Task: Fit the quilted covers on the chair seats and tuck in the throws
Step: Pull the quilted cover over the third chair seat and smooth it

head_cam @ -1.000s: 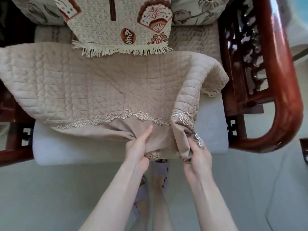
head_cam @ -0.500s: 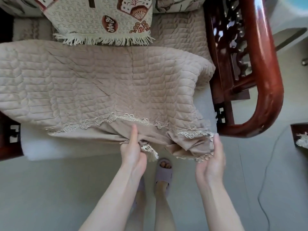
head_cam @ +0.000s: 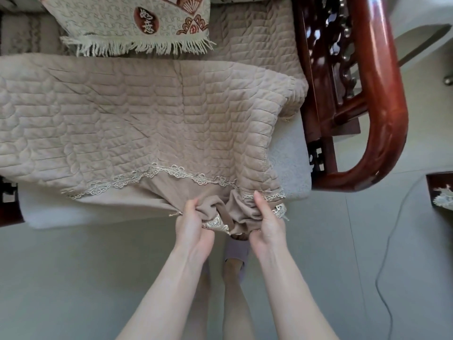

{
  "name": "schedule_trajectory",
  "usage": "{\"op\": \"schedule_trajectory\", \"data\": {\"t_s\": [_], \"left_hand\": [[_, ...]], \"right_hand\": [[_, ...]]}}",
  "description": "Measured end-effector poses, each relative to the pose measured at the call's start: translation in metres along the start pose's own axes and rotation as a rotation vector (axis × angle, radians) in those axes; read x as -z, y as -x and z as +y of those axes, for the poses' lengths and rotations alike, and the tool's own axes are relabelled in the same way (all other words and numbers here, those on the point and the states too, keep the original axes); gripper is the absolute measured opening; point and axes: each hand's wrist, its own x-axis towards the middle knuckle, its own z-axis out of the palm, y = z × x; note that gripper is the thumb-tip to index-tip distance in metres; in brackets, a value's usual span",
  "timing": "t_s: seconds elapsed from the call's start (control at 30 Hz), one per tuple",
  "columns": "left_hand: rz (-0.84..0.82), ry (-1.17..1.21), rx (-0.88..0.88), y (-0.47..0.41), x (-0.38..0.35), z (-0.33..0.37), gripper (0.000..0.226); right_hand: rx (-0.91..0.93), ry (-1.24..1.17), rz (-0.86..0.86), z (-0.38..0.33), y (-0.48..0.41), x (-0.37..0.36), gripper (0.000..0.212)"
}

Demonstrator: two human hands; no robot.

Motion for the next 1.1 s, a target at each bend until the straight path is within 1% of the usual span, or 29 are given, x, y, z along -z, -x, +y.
{"op": "schedule_trajectory", "data": {"t_s": [0.03, 0.07, 0.1, 0.17, 0.2, 0.3, 0.37, 0.4, 0.43, 0.47, 0.5, 0.53, 0.57, 0.6, 0.63, 0.67, 0.7, 0.73, 0.8, 0.83, 0.87, 0.9, 0.93, 0.97, 1.0, 1.03, 1.07, 1.1], "left_hand": [[0.044, 0.014, -0.021, 0.000, -0.002, 0.000, 0.025], [0.087, 0.014, -0.044, -0.002, -0.004, -0.001, 0.026], [0.117, 0.019, -0.059, 0.000, -0.006, -0.002, 0.026], [0.130, 0.056, -0.070, 0.001, -0.008, -0.004, 0.027], [0.102, 0.088, -0.056, 0.000, -0.006, -0.007, 0.028], [-0.061, 0.253, -0.009, 0.003, 0.002, -0.012, 0.020], [-0.154, 0.332, -0.009, 0.004, 0.008, -0.018, 0.011], [-0.193, 0.309, 0.019, 0.006, 0.009, -0.021, 0.010], [-0.224, 0.238, 0.073, 0.009, 0.009, -0.024, 0.018], [-0.241, 0.147, 0.121, 0.012, 0.011, -0.027, 0.026], [-0.247, 0.081, 0.156, 0.014, 0.011, -0.031, 0.031], [-0.225, 0.038, 0.166, 0.011, 0.014, -0.037, 0.036], [-0.202, 0.024, 0.173, 0.009, 0.016, -0.041, 0.039], [-0.171, 0.025, 0.169, 0.003, 0.019, -0.045, 0.042], [-0.121, 0.025, 0.163, -0.002, 0.022, -0.048, 0.048], [-0.077, 0.016, 0.155, -0.008, 0.025, -0.052, 0.059], [-0.063, -0.003, 0.149, -0.012, 0.025, -0.055, 0.072], [-0.069, 0.022, 0.140, -0.012, 0.024, -0.055, 0.077], [-0.078, 0.033, 0.153, -0.011, 0.027, -0.054, 0.068], [-0.096, 0.024, 0.163, -0.013, 0.028, -0.055, 0.073], [-0.100, 0.015, 0.168, -0.015, 0.031, -0.055, 0.083], [-0.115, 0.017, 0.177, -0.016, 0.035, -0.055, 0.087], [-0.128, 0.001, 0.185, -0.017, 0.038, -0.054, 0.081], [-0.132, -0.020, 0.190, -0.017, 0.041, -0.052, 0.070], [-0.108, -0.034, 0.187, -0.018, 0.044, -0.049, 0.065], [-0.081, -0.019, 0.180, -0.021, 0.049, -0.044, 0.068], [-0.064, 0.020, 0.168, -0.025, 0.054, -0.035, 0.074], [-0.051, 0.079, 0.151, -0.029, 0.058, -0.026, 0.072]], "right_hand": [[0.027, -0.002, 0.037, -0.005, -0.001, 0.004, 0.047], [0.051, -0.006, 0.080, -0.009, -0.002, 0.009, 0.034], [0.080, -0.009, 0.128, -0.013, -0.002, 0.014, 0.030], [0.134, 0.024, 0.216, -0.022, -0.003, 0.021, 0.034], [0.167, 0.067, 0.243, -0.026, -0.003, 0.023, 0.033], [0.321, 0.181, 0.279, -0.034, 0.003, 0.026, 0.038], [0.500, 0.278, 0.318, -0.038, 0.018, 0.026, 0.036], [0.603, 0.324, 0.345, -0.041, 0.029, 0.026, 0.033], [0.702, 0.366, 0.366, -0.044, 0.037, 0.028, 0.032], [0.771, 0.388, 0.391, -0.046, 0.041, 0.033, 0.032], [0.791, 0.395, 0.416, -0.047, 0.039, 0.038, 0.033], [0.762, 0.400, 0.453, -0.047, 0.033, 0.044, 0.036], [0.689, 0.406, 0.470, -0.046, 0.023, 0.051, 0.043], [0.570, 0.369, 0.432, -0.044, 0.011, 0.057, 0.050], [0.417, 0.298, 0.345, -0.037, -0.001, 0.060, 0.056], [0.252, 0.230, 0.245, -0.028, -0.008, 0.062, 0.061], [0.099, 0.202, 0.154, -0.018, -0.013, 0.062, 0.065], [-0.032, 0.207, 0.079, -0.006, -0.017, 0.062, 0.072], [-0.193, 0.256, -0.003, 0.020, -0.015, 0.055, 0.092], [-0.243, 0.255, -0.024, 0.030, -0.014, 0.052, 0.099], [-0.297, 0.224, -0.052, 0.040, -0.014, 0.047, 0.100], [-0.340, 0.174, -0.062, 0.046, -0.012, 0.040, 0.093], [-0.372, 0.122, -0.066, 0.050, -0.010, 0.034, 0.080], [-0.381, 0.099, -0.046, 0.053, -0.010, 0.029, 0.066], [-0.363, 0.102, -0.009, 0.056, -0.012, 0.025, 0.054], [-0.326, 0.133, 0.041, 0.056, -0.015, 0.022, 0.046], [-0.280, 0.171, 0.085, 0.056, -0.018, 0.019, 0.043], [-0.231, 0.199, 0.117, 0.054, -0.020, 0.017, 0.043]]}}
